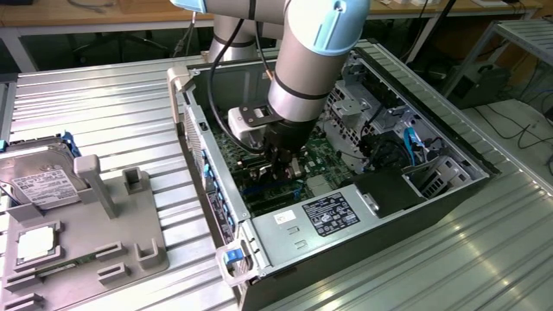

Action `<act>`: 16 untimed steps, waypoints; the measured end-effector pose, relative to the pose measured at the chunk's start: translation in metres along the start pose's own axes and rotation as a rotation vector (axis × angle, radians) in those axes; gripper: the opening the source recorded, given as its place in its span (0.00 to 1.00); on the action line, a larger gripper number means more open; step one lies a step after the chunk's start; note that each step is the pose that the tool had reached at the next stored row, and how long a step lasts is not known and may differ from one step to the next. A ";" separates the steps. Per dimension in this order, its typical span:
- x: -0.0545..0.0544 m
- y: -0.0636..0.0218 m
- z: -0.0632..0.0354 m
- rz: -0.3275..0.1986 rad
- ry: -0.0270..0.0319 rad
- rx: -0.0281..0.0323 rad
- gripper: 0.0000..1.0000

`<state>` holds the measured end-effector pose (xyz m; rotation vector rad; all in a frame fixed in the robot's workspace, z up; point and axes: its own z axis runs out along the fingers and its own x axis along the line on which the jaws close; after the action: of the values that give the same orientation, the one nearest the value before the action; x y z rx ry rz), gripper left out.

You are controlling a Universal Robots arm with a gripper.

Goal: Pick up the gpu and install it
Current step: 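Insert the gpu into the slot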

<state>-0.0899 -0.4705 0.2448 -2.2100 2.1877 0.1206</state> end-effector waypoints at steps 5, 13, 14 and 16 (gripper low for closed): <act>0.000 -0.0006 0.0000 -0.001 0.0017 -0.0002 0.28; 0.001 -0.0007 0.0000 -0.006 0.0018 -0.0005 0.28; 0.001 -0.0007 0.0000 -0.006 0.0026 -0.0005 0.28; 0.001 -0.0007 0.0004 -0.006 0.0062 -0.0001 0.28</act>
<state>-0.0892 -0.4713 0.2443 -2.2196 2.1844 0.1139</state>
